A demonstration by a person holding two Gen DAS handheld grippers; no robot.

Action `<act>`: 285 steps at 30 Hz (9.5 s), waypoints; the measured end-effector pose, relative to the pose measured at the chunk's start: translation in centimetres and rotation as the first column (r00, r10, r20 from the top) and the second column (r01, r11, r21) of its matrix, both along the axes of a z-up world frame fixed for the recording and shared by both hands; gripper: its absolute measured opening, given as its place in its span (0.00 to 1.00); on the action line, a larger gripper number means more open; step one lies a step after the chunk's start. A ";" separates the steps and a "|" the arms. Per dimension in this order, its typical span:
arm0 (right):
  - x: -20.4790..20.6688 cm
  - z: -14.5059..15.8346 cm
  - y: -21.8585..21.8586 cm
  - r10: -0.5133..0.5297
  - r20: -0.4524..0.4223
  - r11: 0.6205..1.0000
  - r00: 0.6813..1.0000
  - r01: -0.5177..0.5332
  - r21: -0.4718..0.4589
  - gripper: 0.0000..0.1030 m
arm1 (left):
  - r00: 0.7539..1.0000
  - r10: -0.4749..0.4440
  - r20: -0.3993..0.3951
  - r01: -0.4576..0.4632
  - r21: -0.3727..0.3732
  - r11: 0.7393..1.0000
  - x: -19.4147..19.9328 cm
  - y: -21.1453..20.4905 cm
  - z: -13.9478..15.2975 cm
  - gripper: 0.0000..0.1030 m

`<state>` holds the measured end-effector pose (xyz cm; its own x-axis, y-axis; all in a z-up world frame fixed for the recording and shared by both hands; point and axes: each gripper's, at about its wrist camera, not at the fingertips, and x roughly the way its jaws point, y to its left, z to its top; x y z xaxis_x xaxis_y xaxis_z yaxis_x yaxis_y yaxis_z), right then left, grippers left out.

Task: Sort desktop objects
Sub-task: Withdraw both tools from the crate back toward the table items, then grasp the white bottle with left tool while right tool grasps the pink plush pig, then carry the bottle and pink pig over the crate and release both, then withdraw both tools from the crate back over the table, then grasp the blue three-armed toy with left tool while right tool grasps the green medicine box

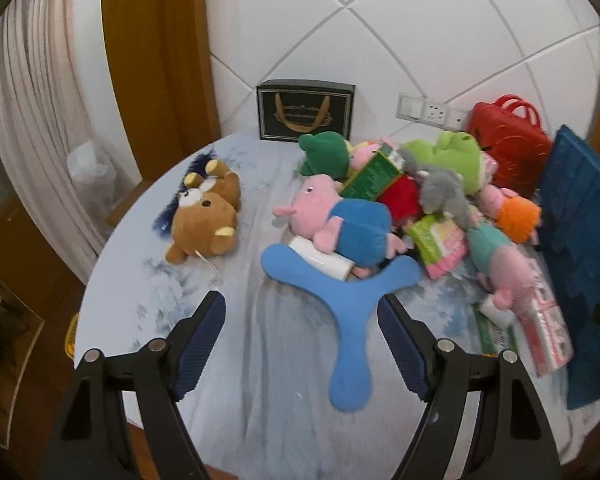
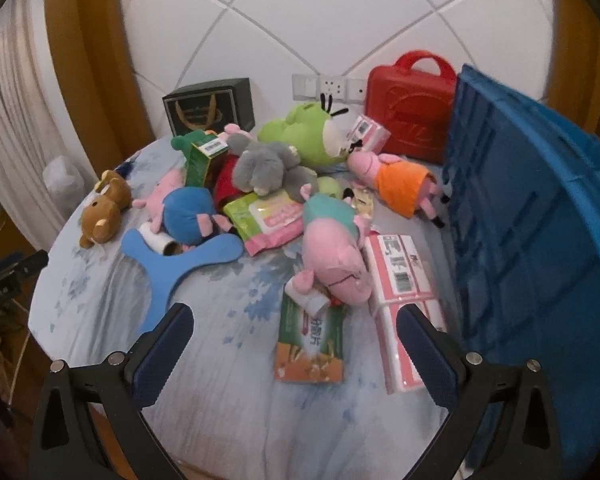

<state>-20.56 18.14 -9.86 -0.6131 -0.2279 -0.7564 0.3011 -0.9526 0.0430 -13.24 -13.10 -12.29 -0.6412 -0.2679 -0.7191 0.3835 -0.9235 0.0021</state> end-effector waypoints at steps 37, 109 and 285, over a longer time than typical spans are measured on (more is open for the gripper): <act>-7.3 -9.1 3.3 -0.333 0.207 0.943 0.920 0.325 0.074 0.75 | 0.831 -0.533 0.159 0.512 0.157 0.845 -17.1 10.1 -9.6 0.76; -13.2 -6.8 -1.5 -0.031 0.104 0.999 0.994 0.027 0.040 0.66 | 0.869 -0.489 0.073 0.485 0.071 0.872 -16.4 11.6 -6.3 0.32; -9.9 -21.0 -0.2 -0.091 0.369 0.996 0.925 0.083 0.037 1.00 | 0.958 -0.155 0.240 0.131 0.110 0.985 -14.1 0.3 -20.0 0.90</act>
<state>-30.44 17.96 -30.91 -0.3059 -0.1685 -0.9370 0.1838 -0.9761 0.1156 -27.32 -12.77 -32.29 -0.4676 -0.1117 -0.8769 0.2456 -0.9693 -0.0075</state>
